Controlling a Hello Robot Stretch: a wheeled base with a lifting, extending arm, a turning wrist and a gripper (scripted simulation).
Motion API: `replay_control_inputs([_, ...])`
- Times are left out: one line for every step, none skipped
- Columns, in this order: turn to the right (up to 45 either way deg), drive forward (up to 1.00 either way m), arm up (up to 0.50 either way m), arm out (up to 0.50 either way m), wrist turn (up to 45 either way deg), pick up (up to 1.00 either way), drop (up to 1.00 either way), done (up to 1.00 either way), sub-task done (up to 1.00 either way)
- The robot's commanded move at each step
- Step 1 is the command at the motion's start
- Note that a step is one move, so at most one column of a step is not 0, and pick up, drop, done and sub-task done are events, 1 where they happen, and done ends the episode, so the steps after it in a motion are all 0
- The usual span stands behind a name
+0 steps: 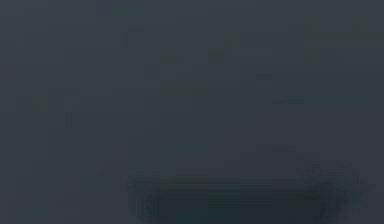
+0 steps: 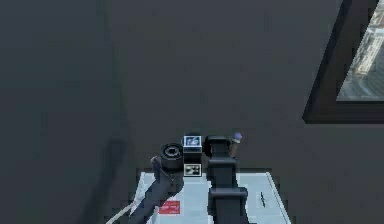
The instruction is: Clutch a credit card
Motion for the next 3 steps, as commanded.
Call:
replay_control_inputs([0.0, 0.00, 0.00, 0.00, 45.0, 0.00, 0.00, 0.00, 0.00])
replay_control_inputs([0.0, 0.00, 0.00, 0.00, 45.0, 0.00, 0.00, 0.00, 0.00])
replay_control_inputs([0.0, 0.00, 0.00, 0.00, 36.0, 0.00, 0.00, 0.00, 0.00])
